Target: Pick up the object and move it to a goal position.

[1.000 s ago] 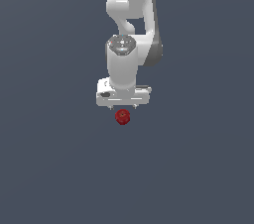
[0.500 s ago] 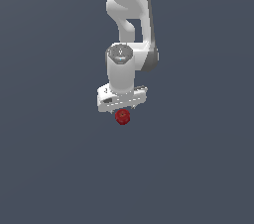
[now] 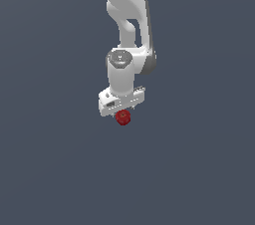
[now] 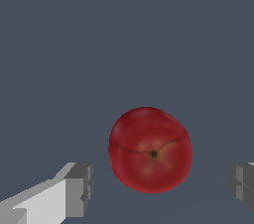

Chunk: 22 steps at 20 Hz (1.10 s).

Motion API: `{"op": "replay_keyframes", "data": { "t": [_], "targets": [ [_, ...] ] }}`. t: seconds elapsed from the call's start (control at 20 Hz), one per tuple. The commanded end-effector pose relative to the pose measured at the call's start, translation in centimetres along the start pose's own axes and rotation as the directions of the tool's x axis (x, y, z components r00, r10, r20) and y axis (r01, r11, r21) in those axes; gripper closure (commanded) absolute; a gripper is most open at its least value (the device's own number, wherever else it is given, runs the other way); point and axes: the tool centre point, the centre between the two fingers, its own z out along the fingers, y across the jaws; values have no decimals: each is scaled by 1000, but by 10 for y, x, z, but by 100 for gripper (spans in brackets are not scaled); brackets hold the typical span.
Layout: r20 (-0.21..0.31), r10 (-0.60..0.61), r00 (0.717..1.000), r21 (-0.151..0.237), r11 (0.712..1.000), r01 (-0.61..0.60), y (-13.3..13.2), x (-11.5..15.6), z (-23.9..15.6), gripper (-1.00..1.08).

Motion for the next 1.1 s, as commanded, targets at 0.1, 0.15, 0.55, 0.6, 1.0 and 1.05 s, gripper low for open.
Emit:
{"op": "replay_keyframes", "data": {
  "t": [0.1,0.15,0.55,0.6,1.0,1.05],
  "targets": [
    [-2,-24,1000,1,1000,24,0,-1,3,-92],
    [-2,-24,1000,1,1000,24,-1,-1,3,-92],
    [-2,-21,1000,1,1000,21,-1,-2,19,-92],
    [-2,-22,1000,1,1000,22,-1,-2,24,-92],
    [-2,-24,1000,1,1000,24,-1,-2,52,-92],
    [-2,-24,1000,1,1000,24,-1,-1,53,-92]
  ]
}}
